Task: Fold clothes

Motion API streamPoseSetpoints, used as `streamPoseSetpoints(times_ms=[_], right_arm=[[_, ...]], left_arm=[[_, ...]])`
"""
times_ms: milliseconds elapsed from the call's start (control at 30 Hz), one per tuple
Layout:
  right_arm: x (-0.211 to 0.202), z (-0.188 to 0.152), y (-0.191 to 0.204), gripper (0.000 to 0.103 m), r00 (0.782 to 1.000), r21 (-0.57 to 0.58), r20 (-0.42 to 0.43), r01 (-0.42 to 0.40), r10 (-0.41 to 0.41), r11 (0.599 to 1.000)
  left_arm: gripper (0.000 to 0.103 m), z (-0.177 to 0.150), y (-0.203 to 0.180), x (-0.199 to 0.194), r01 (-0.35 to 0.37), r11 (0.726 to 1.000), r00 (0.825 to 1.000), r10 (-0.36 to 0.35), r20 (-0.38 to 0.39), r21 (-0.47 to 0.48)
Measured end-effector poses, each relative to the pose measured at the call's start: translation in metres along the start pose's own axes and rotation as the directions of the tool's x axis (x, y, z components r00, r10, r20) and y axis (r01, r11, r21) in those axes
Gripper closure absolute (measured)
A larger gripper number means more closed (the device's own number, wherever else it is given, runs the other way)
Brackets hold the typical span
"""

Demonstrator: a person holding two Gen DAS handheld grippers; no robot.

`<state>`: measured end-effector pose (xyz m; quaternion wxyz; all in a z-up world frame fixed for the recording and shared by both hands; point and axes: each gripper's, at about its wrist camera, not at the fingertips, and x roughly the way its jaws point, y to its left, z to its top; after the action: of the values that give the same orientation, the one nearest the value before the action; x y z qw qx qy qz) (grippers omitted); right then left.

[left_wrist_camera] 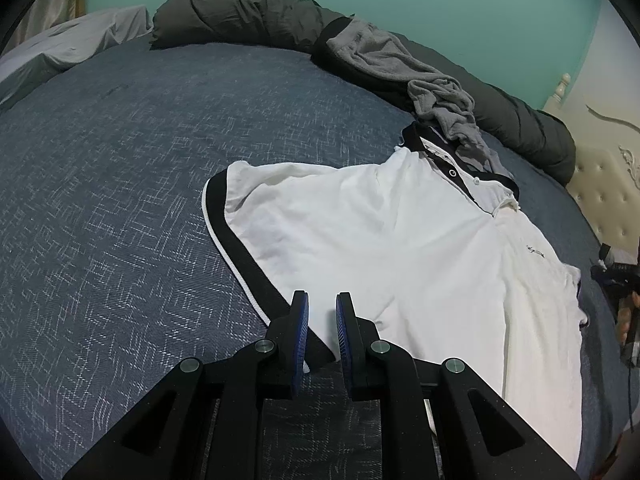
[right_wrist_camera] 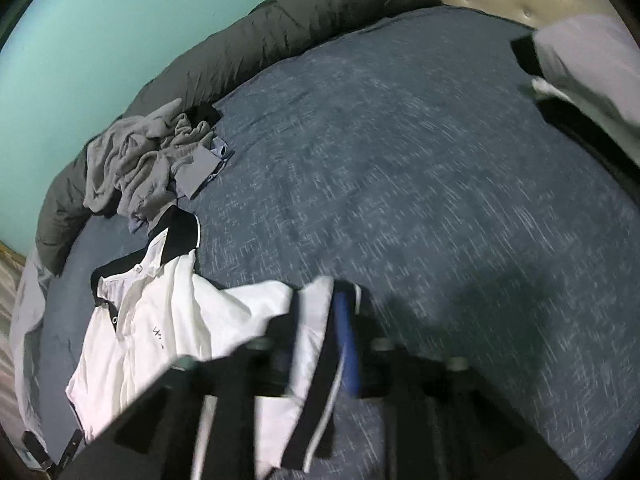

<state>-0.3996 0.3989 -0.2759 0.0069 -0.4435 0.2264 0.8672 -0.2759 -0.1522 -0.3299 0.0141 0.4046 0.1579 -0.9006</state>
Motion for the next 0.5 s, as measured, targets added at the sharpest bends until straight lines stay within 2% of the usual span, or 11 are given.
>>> streamPoseSetpoints(times_ms=[67, 233, 300, 500], right_arm=[[-0.005, -0.009, -0.007, 0.061, 0.999, 0.007, -0.012, -0.035, 0.035, 0.999], [-0.004, -0.043, -0.009, 0.061, 0.99, -0.023, -0.116, -0.086, 0.083, 0.996], [-0.001, -0.056, -0.011, 0.061, 0.983, -0.001, -0.147, -0.115, 0.114, 0.993], [0.015, -0.077, -0.003, 0.061, 0.97, 0.0, -0.192, -0.155, 0.152, 0.988]], left_arm=[[0.088, 0.0, 0.0, 0.0, 0.0, 1.0, 1.0, 0.0, 0.001, -0.001], [0.088, -0.001, -0.002, 0.0, 0.0, 1.0, 1.0, 0.0, -0.001, 0.004], [0.088, -0.001, -0.003, 0.001, 0.0, 1.0, 1.0, 0.0, -0.003, 0.007], [0.088, -0.001, -0.003, 0.002, -0.001, 1.0, 1.0, 0.001, -0.007, 0.009]])
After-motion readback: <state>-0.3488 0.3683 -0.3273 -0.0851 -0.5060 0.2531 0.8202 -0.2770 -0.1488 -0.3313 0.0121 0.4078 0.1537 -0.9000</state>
